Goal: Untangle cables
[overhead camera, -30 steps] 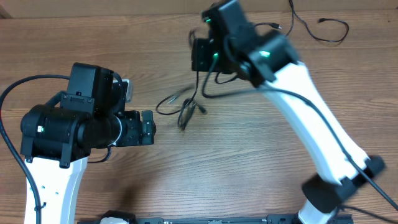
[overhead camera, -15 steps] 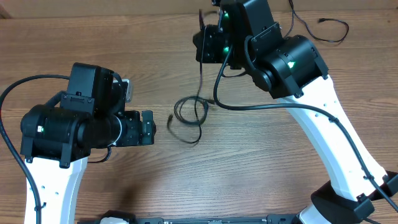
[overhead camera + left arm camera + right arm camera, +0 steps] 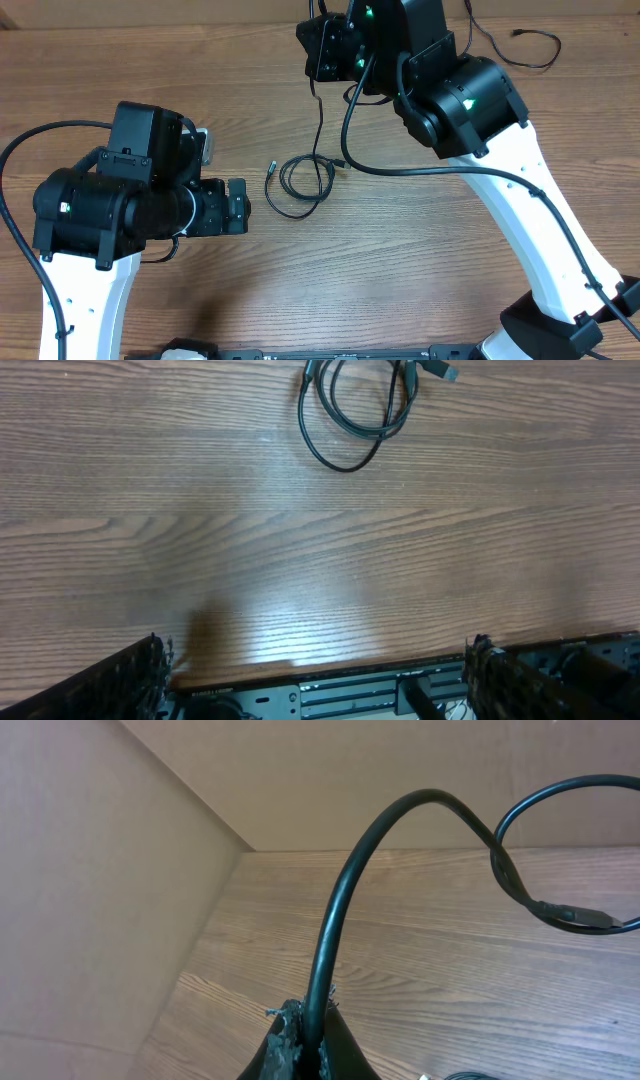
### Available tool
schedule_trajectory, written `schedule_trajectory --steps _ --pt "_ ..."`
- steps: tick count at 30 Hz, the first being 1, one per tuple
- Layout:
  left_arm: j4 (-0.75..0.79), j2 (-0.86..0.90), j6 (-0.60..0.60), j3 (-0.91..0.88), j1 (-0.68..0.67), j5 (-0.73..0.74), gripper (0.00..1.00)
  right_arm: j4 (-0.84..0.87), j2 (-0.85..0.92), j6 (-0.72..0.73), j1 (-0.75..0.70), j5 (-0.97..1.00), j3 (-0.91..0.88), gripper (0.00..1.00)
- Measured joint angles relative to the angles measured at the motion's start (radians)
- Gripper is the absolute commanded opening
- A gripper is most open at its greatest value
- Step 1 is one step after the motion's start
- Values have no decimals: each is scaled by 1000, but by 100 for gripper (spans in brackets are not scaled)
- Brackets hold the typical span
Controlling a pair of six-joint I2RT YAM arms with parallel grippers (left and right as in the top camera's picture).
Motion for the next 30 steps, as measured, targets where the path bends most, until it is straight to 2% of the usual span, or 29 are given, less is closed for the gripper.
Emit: schedule_trajectory --steps 12,21,30 --pt "-4 0 0 0 0 0 96 14 -51 -84 -29 16 0 4" --pt "-10 0 0 0 0 0 96 128 -94 -86 -86 -27 12 4" --pt "-11 0 0 0 0 0 96 273 -212 -95 -86 -66 34 4"
